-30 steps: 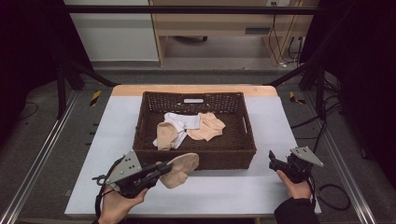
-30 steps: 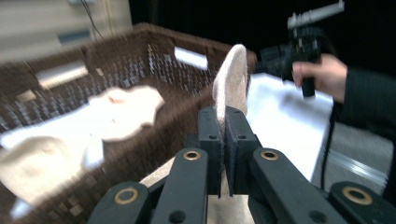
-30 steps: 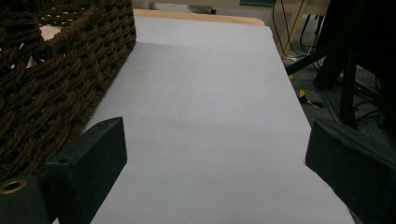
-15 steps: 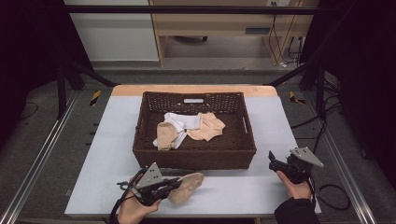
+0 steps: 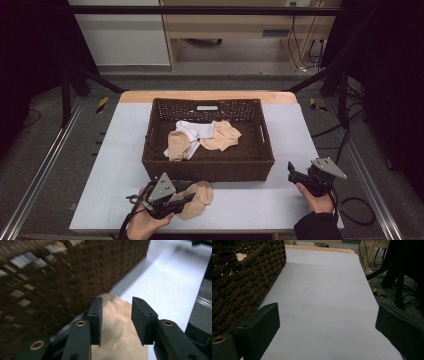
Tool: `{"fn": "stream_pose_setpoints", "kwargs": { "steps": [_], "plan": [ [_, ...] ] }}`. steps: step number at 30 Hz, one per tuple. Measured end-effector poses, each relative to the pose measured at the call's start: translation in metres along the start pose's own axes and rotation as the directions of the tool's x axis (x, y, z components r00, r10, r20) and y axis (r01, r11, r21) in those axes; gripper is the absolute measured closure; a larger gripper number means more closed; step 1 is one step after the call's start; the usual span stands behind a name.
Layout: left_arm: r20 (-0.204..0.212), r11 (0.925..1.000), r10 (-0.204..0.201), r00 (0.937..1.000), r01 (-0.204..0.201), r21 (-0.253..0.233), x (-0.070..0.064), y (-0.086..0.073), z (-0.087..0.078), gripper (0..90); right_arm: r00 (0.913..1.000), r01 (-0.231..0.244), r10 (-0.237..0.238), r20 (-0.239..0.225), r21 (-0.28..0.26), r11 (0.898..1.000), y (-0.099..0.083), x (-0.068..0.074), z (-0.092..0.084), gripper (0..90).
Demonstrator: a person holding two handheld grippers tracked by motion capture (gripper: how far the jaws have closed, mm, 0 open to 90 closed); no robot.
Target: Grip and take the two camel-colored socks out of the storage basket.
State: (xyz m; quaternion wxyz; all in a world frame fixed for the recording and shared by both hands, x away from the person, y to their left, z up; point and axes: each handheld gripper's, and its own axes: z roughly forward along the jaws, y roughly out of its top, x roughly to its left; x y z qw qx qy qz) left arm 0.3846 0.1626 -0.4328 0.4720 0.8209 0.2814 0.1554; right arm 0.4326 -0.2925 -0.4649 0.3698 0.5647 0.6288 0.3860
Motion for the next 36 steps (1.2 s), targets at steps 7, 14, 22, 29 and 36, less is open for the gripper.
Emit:
{"fn": "stream_pose_setpoints", "kwargs": {
  "steps": [7,14,22,29,36],
  "plan": [
    [-0.085,0.9941,-0.024,0.9961,0.015,-0.107,0.011,0.017,-0.026,54.4,1.0000,0.007,-0.007,0.001,0.000,1.000,0.000,0.000,0.000,5.8],
    [-0.125,0.9885,-0.036,0.9915,0.017,-0.151,0.019,0.028,-0.035,51.4,1.0000,-0.004,0.004,0.002,-0.007,1.000,0.000,-0.001,0.000,5.8],
    [-0.158,0.9777,-0.025,0.9871,-0.009,-0.210,0.031,0.053,-0.038,47.9,0.9999,-0.012,0.012,0.000,-0.004,1.000,0.000,-0.001,0.001,5.7],
    [-0.197,0.9722,-0.061,0.9784,0.013,-0.234,0.055,0.084,-0.030,48.5,0.9999,-0.011,0.011,0.000,-0.005,1.000,0.001,-0.001,0.001,5.7],
    [-0.246,0.9730,-0.094,0.9648,0.037,-0.228,0.081,0.103,-0.014,47.2,1.0000,-0.009,0.009,0.002,-0.007,1.000,0.001,-0.002,0.002,5.7]
  ]
}}
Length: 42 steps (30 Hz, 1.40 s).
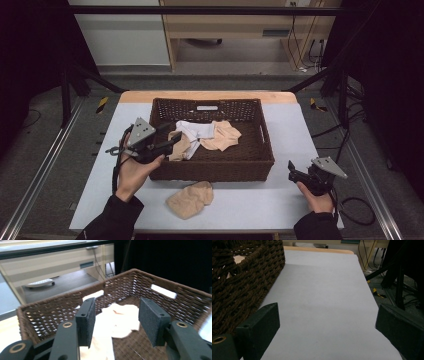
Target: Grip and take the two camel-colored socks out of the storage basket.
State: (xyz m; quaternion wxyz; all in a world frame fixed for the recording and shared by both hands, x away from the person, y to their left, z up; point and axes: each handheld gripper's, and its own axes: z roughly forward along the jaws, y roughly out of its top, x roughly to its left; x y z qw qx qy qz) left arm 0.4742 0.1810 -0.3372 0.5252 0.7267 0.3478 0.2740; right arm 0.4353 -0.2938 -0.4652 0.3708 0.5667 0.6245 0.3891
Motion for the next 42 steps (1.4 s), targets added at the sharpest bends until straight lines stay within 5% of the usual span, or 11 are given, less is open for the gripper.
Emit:
{"fn": "stream_pose_setpoints", "kwargs": {
  "steps": [14,19,21,25,28,32,33,34,40,42],
  "plan": [
    [-0.123,0.9959,-0.054,0.9910,0.062,0.065,0.043,-0.002,0.057,45.1,0.9999,-0.003,0.003,-0.010,0.004,1.000,0.000,0.001,0.001,5.7],
    [-0.136,0.9881,-0.082,0.9872,0.099,0.118,0.055,-0.009,0.069,42.5,0.9999,-0.003,0.003,-0.010,0.001,1.000,0.001,0.001,0.001,5.7],
    [-0.125,0.9887,-0.096,0.9874,0.110,0.102,0.055,-0.010,0.072,42.4,1.0000,0.000,0.000,-0.009,0.004,1.000,0.000,0.000,0.002,5.7],
    [-0.130,0.9897,-0.040,0.9908,0.057,0.131,0.053,-0.014,0.084,42.6,0.9999,-0.005,0.005,-0.011,0.004,1.000,0.000,0.001,0.002,5.7],
    [-0.139,0.9864,-0.038,0.9896,0.059,0.153,0.055,-0.018,0.090,42.6,0.9999,-0.006,0.006,-0.011,0.005,1.000,0.000,0.001,0.002,5.7],
    [-0.154,0.9671,-0.022,0.9878,0.060,0.247,0.056,-0.030,0.105,42.4,0.9999,-0.006,0.006,-0.012,0.006,1.000,0.000,0.001,0.002,5.8],
    [-0.154,0.9671,-0.022,0.9878,0.060,0.247,0.056,-0.030,0.105,41.7,0.9999,-0.006,0.006,-0.012,0.006,1.000,0.000,0.001,0.002,5.8],
    [-0.153,0.9531,-0.023,0.9879,0.068,0.295,0.057,-0.035,0.110,40.7,0.9999,-0.005,0.005,-0.012,0.006,1.000,0.000,0.001,0.002,5.7],
    [-0.141,0.9233,-0.035,0.9894,0.086,0.374,0.059,-0.052,0.120,39.3,0.9999,-0.006,0.006,-0.015,0.005,1.000,0.000,0.001,0.002,5.7],
    [-0.136,0.9191,-0.037,0.9900,0.088,0.384,0.059,-0.053,0.120,38.4,0.9999,0.001,-0.001,-0.012,0.007,1.000,0.000,0.001,0.003,5.8]
  ]
}}
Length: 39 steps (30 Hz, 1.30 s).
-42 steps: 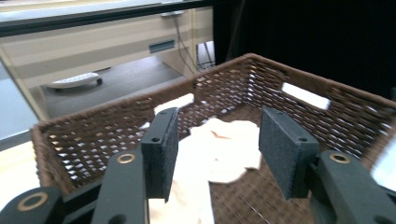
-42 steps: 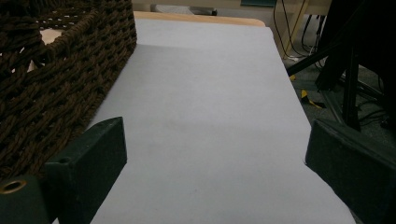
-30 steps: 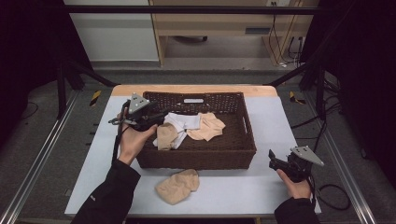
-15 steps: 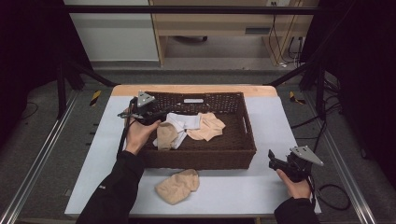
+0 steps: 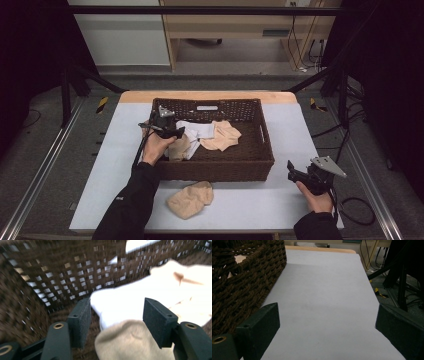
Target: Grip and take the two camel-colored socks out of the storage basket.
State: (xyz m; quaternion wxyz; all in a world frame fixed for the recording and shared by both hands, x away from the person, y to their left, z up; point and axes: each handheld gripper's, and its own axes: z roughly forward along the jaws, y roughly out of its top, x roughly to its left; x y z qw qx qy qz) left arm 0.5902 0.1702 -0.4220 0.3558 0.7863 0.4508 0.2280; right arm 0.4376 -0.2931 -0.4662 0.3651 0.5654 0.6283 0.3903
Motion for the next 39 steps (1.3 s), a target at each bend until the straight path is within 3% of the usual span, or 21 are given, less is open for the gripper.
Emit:
{"fn": "stream_pose_setpoints", "kwargs": {
  "steps": [7,13,17,22,24,26,30,34,35,36,37,38,39],
  "plan": [
    [-0.006,0.9981,0.023,0.9997,-0.022,0.057,-0.001,-0.003,0.008,34.1,1.0000,0.002,-0.002,-0.001,0.000,1.000,0.000,0.001,0.000,6.0],
    [-0.013,0.9949,0.036,0.9992,-0.035,0.095,-0.002,-0.005,0.012,37.3,1.0000,0.007,-0.007,-0.003,0.001,1.000,0.000,0.002,0.001,6.1],
    [-0.009,0.9952,0.034,0.9994,-0.033,0.093,-0.001,-0.005,0.012,51.5,0.9999,0.009,-0.009,-0.003,-0.001,1.000,0.000,0.002,0.000,6.1],
    [0.001,0.9884,0.085,0.9964,-0.084,0.127,-0.006,-0.005,0.013,67.6,1.0000,0.002,-0.002,-0.005,0.002,1.000,0.000,0.002,0.000,6.2],
    [0.006,0.9875,0.077,0.9970,-0.077,0.138,-0.007,-0.005,0.013,74.2,1.0000,0.006,-0.006,-0.006,-0.002,1.000,0.000,0.002,0.000,6.2],
    [0.008,0.9885,0.039,0.9992,-0.040,0.146,-0.006,-0.005,0.011,78.9,1.0000,0.001,-0.001,-0.007,-0.001,1.000,0.000,0.002,-0.001,6.2],
    [0.034,0.9932,-0.023,0.9992,0.019,0.115,-0.003,-0.003,0.004,85.0,1.0000,0.003,-0.003,-0.008,0.000,1.000,0.000,0.002,-0.001,6.3],
    [0.028,0.9951,0.001,0.9996,-0.004,0.099,-0.007,0.000,-0.002,86.2,1.0000,0.000,0.000,-0.007,-0.002,1.000,0.001,0.002,-0.001,6.3],
    [0.038,0.9968,-0.003,0.9993,0.000,0.080,-0.007,0.000,-0.005,86.2,1.0000,0.000,0.000,-0.007,-0.002,1.000,0.001,0.002,-0.001,6.3],
    [0.044,0.9995,0.004,0.9990,-0.005,0.033,-0.009,0.001,-0.009,86.5,1.0000,-0.003,0.003,-0.006,-0.002,1.000,0.001,0.001,-0.002,6.2],
    [0.044,0.9995,0.004,0.9990,-0.005,0.033,-0.009,0.001,-0.009,86.6,1.0000,-0.002,0.002,-0.006,-0.003,1.000,0.001,0.001,-0.002,6.2],
    [0.065,0.9998,-0.001,0.9979,0.002,-0.018,-0.011,0.003,-0.014,86.6,1.0000,-0.004,0.004,-0.006,-0.002,1.000,0.001,0.001,-0.002,6.2],
    [0.065,0.9998,-0.001,0.9979,0.002,-0.018,-0.011,0.003,-0.014,86.6,1.0000,-0.004,0.004,-0.006,-0.002,1.000,0.001,0.001,-0.002,6.2]
  ]
}}
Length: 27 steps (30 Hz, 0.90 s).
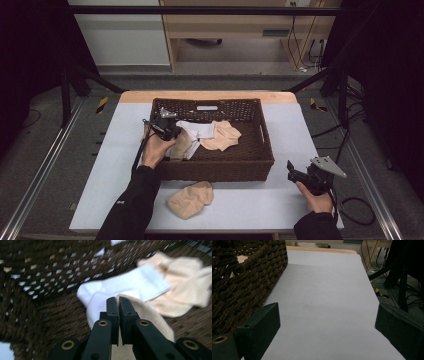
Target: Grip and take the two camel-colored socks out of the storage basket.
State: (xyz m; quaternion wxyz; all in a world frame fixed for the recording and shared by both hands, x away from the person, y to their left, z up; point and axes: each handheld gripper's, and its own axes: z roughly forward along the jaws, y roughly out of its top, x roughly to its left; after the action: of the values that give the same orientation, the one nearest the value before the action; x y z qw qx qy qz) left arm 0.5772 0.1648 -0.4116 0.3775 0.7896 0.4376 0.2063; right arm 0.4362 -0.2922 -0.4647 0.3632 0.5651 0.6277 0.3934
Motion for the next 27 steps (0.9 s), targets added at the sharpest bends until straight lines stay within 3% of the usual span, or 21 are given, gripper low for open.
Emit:
{"fn": "stream_pose_setpoints", "kwargs": {
  "steps": [5,6,7,8,9,14,17,18,19,20,21,23,24,25,26,27],
  "plan": [
    [0.017,0.9965,0.003,0.9999,-0.002,-0.084,-0.004,0.005,-0.009,86.7,1.0000,0.007,-0.007,0.002,0.002,1.000,0.000,0.000,0.001,6.2],
    [0.031,0.9917,-0.008,0.9995,0.012,-0.128,-0.006,0.007,-0.015,86.8,0.9999,0.010,-0.010,0.003,-0.002,1.000,0.000,0.000,0.000,6.2],
    [0.031,0.9917,-0.008,0.9995,0.012,-0.128,-0.006,0.007,-0.015,86.8,0.9999,0.010,-0.010,0.003,-0.002,1.000,0.000,0.000,0.000,6.2],
    [0.046,0.9866,-0.016,0.9988,0.023,-0.161,-0.006,0.009,-0.021,86.8,1.0000,0.005,-0.005,0.002,-0.002,1.000,0.000,0.000,0.000,6.2],
    [0.064,0.9761,-0.028,0.9976,0.041,-0.213,-0.007,0.011,-0.030,86.9,1.0000,0.004,-0.004,0.003,0.000,1.000,0.000,0.000,0.000,6.2],
    [0.111,0.9433,-0.044,0.9928,0.078,-0.323,-0.006,0.018,-0.058,87.1,1.0000,0.007,-0.007,0.003,0.000,1.000,0.000,0.001,0.000,6.2],
    [0.128,0.9284,-0.032,0.9912,0.077,-0.364,-0.007,0.021,-0.074,87.2,0.9999,0.010,-0.010,0.005,-0.001,1.000,0.000,0.000,0.000,6.2],
    [0.128,0.9284,-0.032,0.9912,0.077,-0.364,-0.007,0.021,-0.074,87.2,0.9999,0.010,-0.010,0.005,-0.001,1.000,0.000,0.000,0.000,6.2],
    [0.142,0.9192,-0.024,0.9896,0.078,-0.386,-0.008,0.023,-0.084,87.1,1.0000,0.005,-0.005,0.005,0.001,1.000,0.000,0.000,0.000,6.2],
    [0.142,0.9192,-0.024,0.9896,0.078,-0.386,-0.008,0.023,-0.084,87.2,1.0000,0.005,-0.005,0.005,0.001,1.000,0.000,0.000,0.000,6.2],
    [0.151,0.9091,-0.016,0.9884,0.077,-0.409,-0.010,0.024,-0.094,87.2,1.0000,0.006,-0.006,0.005,0.002,1.000,0.000,0.001,0.000,6.2],
    [0.156,0.9053,-0.010,0.9877,0.075,-0.418,-0.011,0.025,-0.099,87.2,1.0000,0.007,-0.007,0.006,0.002,1.000,0.000,0.000,0.000,6.2],
    [0.168,0.8938,0.003,0.9858,0.073,-0.442,-0.015,0.026,-0.109,87.2,1.0000,0.007,-0.007,0.007,0.001,1.000,0.000,0.000,0.000,6.2],
    [0.168,0.8938,0.003,0.9858,0.073,-0.442,-0.015,0.026,-0.109,87.2,0.9999,0.008,-0.008,0.007,0.001,1.000,0.000,0.000,0.000,6.2],
    [0.181,0.8809,0.009,0.9834,0.078,-0.467,-0.018,0.026,-0.119,87.2,0.9999,0.008,-0.008,0.007,0.001,1.000,0.000,0.000,0.000,6.2],
    [0.188,0.8758,0.018,0.9820,0.076,-0.477,-0.020,0.026,-0.125,87.2,0.9999,0.009,-0.009,0.008,0.001,1.000,0.000,0.000,-0.001,6.2]
  ]
}}
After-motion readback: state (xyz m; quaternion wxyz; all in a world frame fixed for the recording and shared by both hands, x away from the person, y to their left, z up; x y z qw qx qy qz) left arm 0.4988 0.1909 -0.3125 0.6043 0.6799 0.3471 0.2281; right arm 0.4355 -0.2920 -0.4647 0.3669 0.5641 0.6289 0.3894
